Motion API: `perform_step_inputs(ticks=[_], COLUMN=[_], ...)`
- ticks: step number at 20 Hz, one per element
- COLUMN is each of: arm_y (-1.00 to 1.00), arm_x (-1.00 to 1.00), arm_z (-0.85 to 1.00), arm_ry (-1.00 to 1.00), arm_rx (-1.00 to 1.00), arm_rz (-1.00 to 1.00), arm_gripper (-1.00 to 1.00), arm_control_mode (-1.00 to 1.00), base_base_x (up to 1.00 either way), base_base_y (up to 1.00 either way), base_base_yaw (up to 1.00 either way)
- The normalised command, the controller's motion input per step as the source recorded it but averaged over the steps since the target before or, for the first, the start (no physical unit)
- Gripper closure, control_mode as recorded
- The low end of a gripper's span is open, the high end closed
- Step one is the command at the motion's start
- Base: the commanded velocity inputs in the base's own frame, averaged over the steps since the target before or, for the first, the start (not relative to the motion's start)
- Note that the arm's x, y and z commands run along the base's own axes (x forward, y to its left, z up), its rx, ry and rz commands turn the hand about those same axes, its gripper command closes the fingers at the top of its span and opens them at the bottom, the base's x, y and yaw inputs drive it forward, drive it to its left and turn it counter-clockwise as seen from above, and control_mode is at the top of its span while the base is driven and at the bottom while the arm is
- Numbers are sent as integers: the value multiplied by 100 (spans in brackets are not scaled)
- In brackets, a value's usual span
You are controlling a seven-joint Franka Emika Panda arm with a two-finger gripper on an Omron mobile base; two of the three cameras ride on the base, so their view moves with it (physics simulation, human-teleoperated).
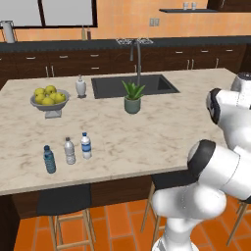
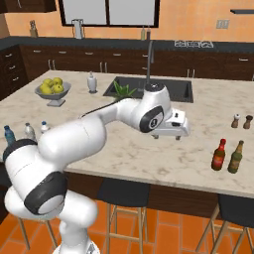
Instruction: Move the plastic bottles in the middle to the plastics group, and the glass bottles in the middle to the glass group.
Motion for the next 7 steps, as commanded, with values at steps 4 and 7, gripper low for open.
perform_step_inputs(ticks=[4,7], arm_y=[100,70], arm_x=[-41,-33], arm_z=[22,7], arm_ry=[35,-2], arm_rx=[-10,-1], arm_rz=[55,25], arm_gripper=[-100,-100], arm_control_mode=[-100,-100], base_base_x=[0,0], base_base_y=[0,0], base_base_yaw=[0,0])
